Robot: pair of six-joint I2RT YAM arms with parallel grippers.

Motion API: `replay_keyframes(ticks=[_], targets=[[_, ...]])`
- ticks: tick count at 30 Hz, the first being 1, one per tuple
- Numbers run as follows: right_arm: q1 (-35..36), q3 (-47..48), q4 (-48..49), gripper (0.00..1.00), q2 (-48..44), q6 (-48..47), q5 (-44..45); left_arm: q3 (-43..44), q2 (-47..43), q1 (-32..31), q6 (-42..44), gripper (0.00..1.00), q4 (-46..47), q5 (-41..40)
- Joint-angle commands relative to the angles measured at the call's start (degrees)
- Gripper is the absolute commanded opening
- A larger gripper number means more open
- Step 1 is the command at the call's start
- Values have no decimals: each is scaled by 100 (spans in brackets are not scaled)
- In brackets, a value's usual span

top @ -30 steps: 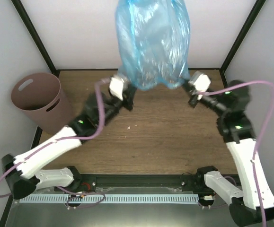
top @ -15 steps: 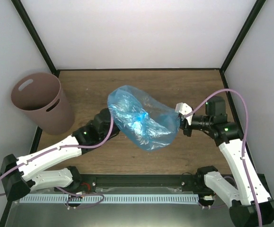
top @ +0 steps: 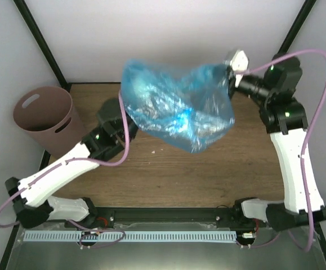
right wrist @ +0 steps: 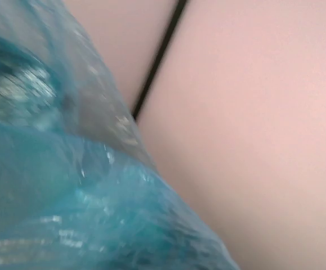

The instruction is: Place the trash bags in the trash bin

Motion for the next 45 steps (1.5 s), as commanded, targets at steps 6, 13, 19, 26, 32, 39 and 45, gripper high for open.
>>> replay_keyframes(ticks=[6,13,19,26,32,39,45], targets=[[-191,217,53,1,2525,1037,1413,1839,2833,1519,-1165,4,-2073,-312],[-129,-3311,1226,1,2,1503,897,-1310,769,762,-2066,4,-608,-78],[-132,-2705,710,1,-481,1427,797,-1102,247,756,-1991,4,-902,-138],[-132,-2503,620,1,-350,1631,845,-865,219,757,-2177,4,-1184,171],[-128,-2297,666,1,47,1604,1200,-466,564,818,-1966,4,-1238,174],[-214,-1122,986,1,1505,1138,2024,911,1982,1642,-1577,4,-1250,291],[-689,3252,-354,1,3395,1163,1975,3879,3059,2030,-860,4,-1850,361]])
